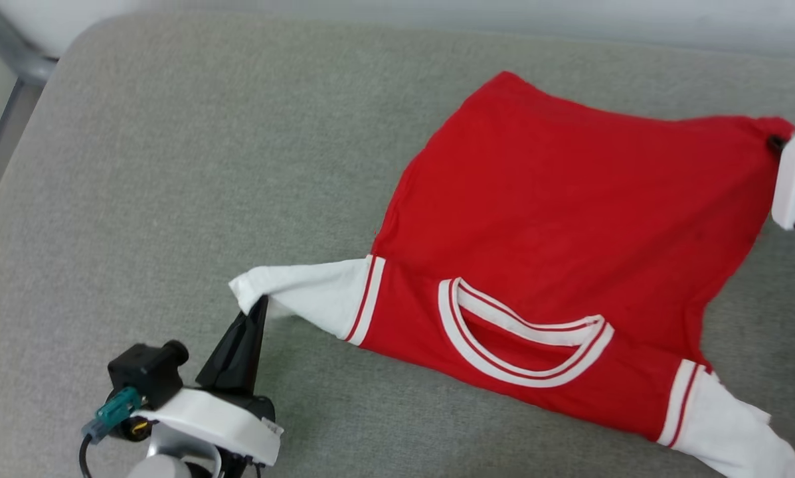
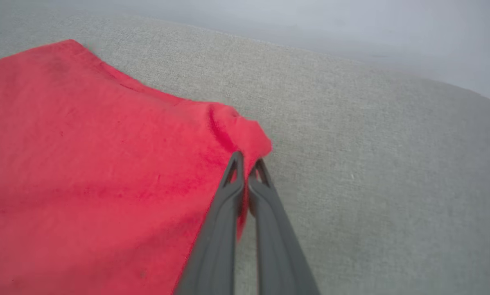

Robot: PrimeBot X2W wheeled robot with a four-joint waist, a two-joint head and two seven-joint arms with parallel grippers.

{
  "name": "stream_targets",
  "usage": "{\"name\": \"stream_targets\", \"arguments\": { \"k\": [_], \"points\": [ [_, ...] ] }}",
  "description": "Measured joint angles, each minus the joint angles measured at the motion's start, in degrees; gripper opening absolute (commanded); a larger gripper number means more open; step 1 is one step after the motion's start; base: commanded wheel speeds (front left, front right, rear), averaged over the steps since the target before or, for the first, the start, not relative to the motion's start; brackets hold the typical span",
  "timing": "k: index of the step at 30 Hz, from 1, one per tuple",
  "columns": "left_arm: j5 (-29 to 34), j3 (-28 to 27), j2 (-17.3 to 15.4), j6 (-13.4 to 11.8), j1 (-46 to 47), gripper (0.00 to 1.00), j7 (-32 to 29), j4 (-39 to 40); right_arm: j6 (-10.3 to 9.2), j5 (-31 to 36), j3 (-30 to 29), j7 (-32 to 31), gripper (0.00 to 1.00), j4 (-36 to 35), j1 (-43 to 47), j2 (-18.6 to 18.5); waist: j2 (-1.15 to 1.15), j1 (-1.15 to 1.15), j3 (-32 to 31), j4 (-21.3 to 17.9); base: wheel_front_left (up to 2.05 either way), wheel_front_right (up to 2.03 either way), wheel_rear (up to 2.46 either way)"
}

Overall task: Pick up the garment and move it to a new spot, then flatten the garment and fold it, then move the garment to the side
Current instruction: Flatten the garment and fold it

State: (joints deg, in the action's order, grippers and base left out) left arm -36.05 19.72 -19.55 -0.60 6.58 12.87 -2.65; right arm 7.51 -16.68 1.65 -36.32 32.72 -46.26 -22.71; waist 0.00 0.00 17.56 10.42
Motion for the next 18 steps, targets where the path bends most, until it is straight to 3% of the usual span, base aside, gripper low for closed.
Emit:
{"name": "stream_targets", "arguments": {
  "k": [9, 18],
  "points": [
    [-1.7, -1.7, -2.3, -1.5, -5.6, 0.00, -1.0, -0.8, 0.00, -3.0, -4.6, -3.1, 0.00, -16.8, 21.6, -1.6, 0.00, -0.01, -6.7, -5.0, 0.00, 0.00, 0.00],
    [-3.2, -2.1, -3.2, -3.0, -10.0, 0.00, -2.6, -1.3, 0.00, -2.4, -13.0, -5.0, 0.00, -29.4, 46.1, 6.4, 0.00, -0.02, -11.1, -9.6, 0.00, 0.00, 0.00]
  ]
}}
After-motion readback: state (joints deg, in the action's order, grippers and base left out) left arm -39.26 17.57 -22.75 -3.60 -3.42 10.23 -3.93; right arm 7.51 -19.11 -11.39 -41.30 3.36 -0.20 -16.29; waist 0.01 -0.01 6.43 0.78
